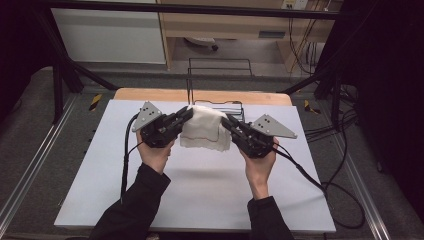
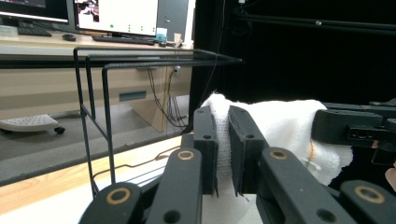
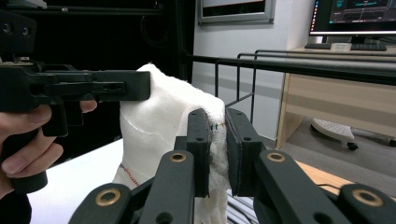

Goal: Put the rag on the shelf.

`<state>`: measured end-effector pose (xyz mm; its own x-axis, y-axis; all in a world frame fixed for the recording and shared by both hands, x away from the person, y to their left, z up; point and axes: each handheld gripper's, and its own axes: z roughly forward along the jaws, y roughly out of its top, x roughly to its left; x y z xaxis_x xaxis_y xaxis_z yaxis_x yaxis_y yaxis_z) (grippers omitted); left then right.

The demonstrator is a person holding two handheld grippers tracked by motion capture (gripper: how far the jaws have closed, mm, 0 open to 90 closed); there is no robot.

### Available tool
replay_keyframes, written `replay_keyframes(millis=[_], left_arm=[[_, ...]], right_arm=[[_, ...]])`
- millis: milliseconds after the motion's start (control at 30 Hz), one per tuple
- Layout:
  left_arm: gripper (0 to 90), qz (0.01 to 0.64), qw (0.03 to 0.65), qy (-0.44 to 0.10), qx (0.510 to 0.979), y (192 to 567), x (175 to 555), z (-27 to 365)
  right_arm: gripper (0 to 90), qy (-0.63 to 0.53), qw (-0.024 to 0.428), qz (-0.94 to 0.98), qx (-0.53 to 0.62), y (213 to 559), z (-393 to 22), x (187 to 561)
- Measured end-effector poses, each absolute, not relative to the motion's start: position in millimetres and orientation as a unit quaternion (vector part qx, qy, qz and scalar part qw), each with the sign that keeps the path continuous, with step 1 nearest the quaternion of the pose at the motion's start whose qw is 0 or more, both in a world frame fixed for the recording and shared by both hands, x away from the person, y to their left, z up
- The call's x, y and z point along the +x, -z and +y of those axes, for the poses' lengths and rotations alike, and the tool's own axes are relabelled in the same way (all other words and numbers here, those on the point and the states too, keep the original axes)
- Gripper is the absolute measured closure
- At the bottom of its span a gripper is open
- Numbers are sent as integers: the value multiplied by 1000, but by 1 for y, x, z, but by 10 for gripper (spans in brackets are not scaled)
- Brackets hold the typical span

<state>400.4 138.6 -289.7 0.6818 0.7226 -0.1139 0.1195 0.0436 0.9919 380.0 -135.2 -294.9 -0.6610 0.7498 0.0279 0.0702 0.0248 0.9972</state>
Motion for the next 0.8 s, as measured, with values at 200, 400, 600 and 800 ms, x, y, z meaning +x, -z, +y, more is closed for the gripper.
replay_keyframes(millis=[200, 400, 600, 800], left_arm=[[822, 320, 652, -239, 645, 279, 404, 137], [823, 318, 659, -243, 637, 268, 409, 136], [823, 314, 663, -249, 633, 255, 414, 133], [823, 308, 667, -255, 629, 243, 418, 130]], right_arm=[[813, -629, 278, 656, 311, 284, -136, 385], [814, -629, 287, 653, 308, 272, -136, 391], [814, -629, 300, 650, 303, 258, -137, 396], [814, -631, 308, 645, 302, 247, -139, 401]])
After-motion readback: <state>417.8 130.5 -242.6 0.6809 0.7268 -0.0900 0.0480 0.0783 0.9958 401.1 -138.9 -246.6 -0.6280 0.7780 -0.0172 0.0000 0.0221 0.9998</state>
